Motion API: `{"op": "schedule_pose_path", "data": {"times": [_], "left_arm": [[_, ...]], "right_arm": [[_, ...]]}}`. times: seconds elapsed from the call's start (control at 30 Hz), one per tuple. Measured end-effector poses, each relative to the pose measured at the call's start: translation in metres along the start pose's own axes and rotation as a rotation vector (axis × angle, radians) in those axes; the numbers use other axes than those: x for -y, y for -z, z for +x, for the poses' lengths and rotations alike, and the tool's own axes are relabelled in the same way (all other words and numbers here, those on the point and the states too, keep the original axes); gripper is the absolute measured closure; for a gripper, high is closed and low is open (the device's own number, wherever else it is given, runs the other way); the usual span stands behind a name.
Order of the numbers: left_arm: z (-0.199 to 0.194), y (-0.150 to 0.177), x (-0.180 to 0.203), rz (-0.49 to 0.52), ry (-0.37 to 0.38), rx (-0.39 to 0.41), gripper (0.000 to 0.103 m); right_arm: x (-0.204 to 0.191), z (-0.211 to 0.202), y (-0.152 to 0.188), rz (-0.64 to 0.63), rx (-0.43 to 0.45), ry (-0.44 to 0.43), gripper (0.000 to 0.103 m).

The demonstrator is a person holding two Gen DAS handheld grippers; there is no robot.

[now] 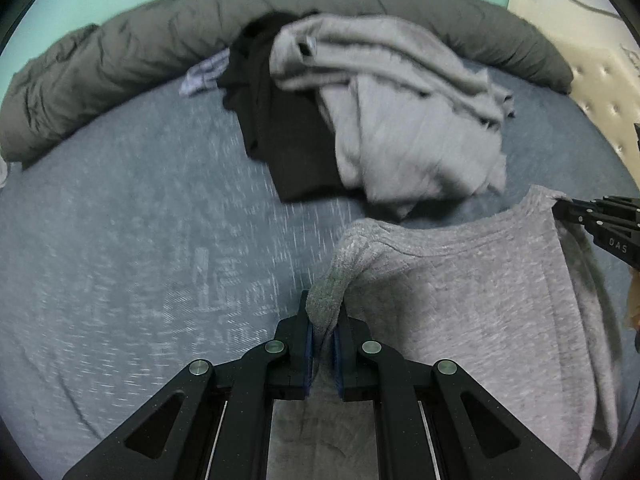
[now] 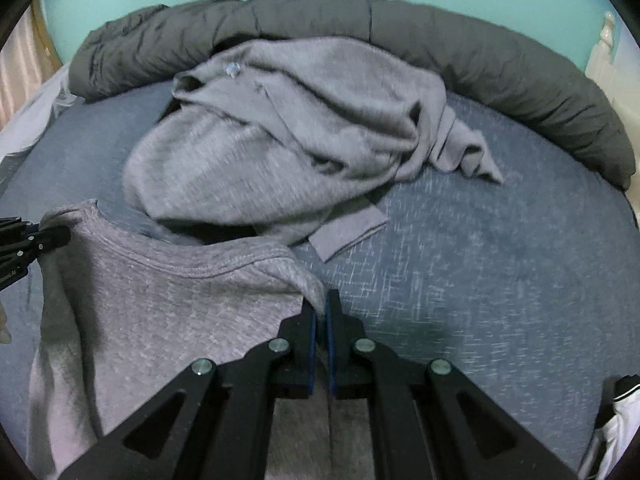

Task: Fold clothes
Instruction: 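Lower the held sweater flat onto the bed with both grippers, then open both grippers and release the sweater laid flat on the bed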

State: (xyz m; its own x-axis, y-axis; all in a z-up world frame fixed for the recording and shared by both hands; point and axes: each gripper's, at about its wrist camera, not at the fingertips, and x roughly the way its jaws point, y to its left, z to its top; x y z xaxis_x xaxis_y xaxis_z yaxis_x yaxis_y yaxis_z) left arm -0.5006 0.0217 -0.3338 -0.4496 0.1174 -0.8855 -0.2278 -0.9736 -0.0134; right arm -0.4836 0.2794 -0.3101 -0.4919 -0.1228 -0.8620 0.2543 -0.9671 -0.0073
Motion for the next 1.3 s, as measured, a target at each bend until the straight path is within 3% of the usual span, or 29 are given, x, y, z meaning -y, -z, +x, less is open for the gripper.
{"op": "schedule_pose_path", "data": {"times": [0.23,0.3,0.37,0.47,0.53,0.63,0.73,0.9,1.0,1.3], "left_arm": [[0.019,0.004,-0.009,-0.069,0.045,-0.02,0.089],[0.01,0.002,-0.017,-0.109,0.075,-0.007,0.052],[-0.003,-0.001,-0.029,-0.169,0.101,0.016,0.043],[-0.022,-0.001,-0.045,-0.238,0.139,0.033,0.042],[-0.04,0.006,-0.047,-0.22,0.134,0.05,0.042],[-0.065,0.024,-0.055,-0.215,0.146,0.046,0.042],[-0.092,0.052,-0.065,-0.205,0.151,0.049,0.042],[-0.134,0.116,-0.085,-0.225,0.148,0.023,0.042],[-0.155,0.159,-0.088,-0.223,0.159,-0.012,0.042],[-0.194,0.285,-0.088,-0.173,0.131,-0.134,0.042]], "right_arm": [[0.009,0.014,0.006,0.063,-0.008,-0.02,0.097],[0.013,0.014,0.006,0.086,-0.004,-0.029,0.088],[0.017,0.015,0.007,0.109,0.001,-0.039,0.073],[0.023,0.015,0.008,0.143,0.007,-0.054,0.05],[0.027,0.014,0.009,0.166,0.012,-0.076,0.043],[0.029,-0.006,0.01,0.161,0.04,-0.073,0.04],[0.036,-0.02,0.02,0.145,-0.008,-0.027,0.039],[0.044,-0.074,0.073,0.219,0.018,-0.174,0.039],[0.038,-0.108,0.126,0.219,-0.008,-0.218,0.039],[0.042,-0.155,0.279,0.319,-0.181,-0.295,0.038]]}}
